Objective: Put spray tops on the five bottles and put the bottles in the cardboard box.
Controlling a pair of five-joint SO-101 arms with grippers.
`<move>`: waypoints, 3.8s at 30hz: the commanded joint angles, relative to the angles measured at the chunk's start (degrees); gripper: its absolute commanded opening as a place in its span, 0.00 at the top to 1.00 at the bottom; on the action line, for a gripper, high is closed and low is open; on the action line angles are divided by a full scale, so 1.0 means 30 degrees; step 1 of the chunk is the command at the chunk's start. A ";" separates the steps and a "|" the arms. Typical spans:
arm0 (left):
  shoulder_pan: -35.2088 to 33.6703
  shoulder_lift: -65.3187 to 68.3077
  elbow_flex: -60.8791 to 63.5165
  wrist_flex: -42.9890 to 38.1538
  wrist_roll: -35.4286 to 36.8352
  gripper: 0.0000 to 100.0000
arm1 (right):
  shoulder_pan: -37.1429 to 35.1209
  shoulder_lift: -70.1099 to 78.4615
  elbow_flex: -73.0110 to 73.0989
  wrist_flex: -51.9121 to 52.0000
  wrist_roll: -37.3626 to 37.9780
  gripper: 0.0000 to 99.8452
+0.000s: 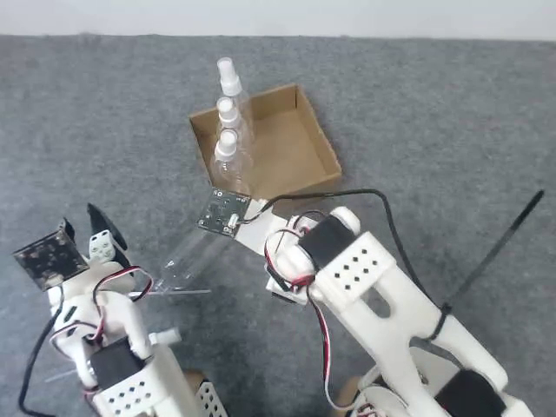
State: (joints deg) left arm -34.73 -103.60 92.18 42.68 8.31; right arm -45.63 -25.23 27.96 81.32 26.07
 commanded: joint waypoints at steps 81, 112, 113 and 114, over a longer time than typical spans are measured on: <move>0.3223 2.1949 -1.6278 1.0725 -0.5363 0.77 | 0.2945 -0.1451 0.2022 -0.5495 0.0264 0.99; -0.0703 2.5729 -1.7245 1.2864 -0.0117 0.77 | 0.3502 -0.1451 0.1963 -0.5553 0.0264 0.99; -0.1172 2.5641 -1.7245 1.2864 0.0967 0.77 | 0.3502 -0.1421 0.1963 -0.5553 0.0264 0.99; -0.1641 2.5612 -1.7333 1.2777 0.2168 0.77 | 0.3502 -0.1392 0.1963 -0.5553 0.0264 0.99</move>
State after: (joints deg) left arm -35.25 -26.15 43.03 80.57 3.47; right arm -35.87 -26.37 34.81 65.85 26.33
